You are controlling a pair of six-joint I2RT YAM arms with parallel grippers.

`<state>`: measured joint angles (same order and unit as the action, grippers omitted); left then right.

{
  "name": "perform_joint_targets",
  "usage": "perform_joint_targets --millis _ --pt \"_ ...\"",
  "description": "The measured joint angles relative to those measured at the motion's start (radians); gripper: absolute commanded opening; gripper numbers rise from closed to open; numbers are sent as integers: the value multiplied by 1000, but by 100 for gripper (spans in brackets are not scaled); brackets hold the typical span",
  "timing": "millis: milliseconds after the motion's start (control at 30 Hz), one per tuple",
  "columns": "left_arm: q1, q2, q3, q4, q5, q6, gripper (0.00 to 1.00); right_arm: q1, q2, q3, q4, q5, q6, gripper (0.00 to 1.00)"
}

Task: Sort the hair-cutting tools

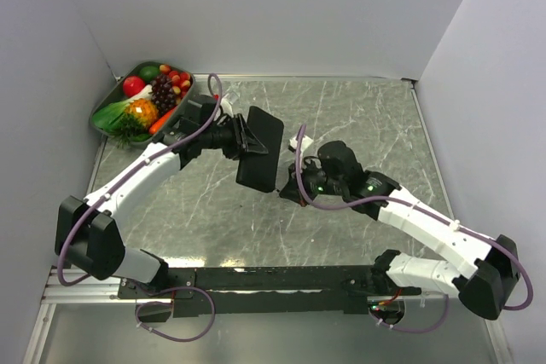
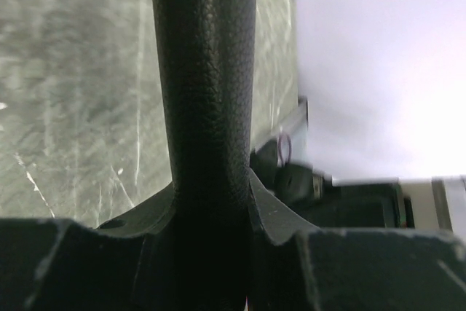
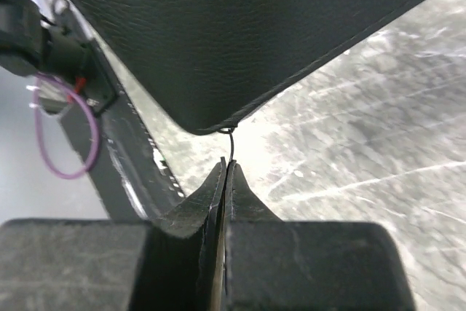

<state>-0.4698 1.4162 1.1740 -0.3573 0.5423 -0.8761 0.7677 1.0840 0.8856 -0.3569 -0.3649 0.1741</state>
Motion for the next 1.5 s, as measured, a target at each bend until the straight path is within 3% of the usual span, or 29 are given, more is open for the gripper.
perform_joint_targets --millis 433,1067,1500 --pt "11 -107 -135 11 250 214 1 61 -62 -60 -28 178 -172 0" --pt "-80 -90 -211 3 363 371 1 114 -59 -50 -105 140 -343 0" --pt "-159 8 -219 -59 431 529 1 124 -75 -48 -112 261 -524 0"
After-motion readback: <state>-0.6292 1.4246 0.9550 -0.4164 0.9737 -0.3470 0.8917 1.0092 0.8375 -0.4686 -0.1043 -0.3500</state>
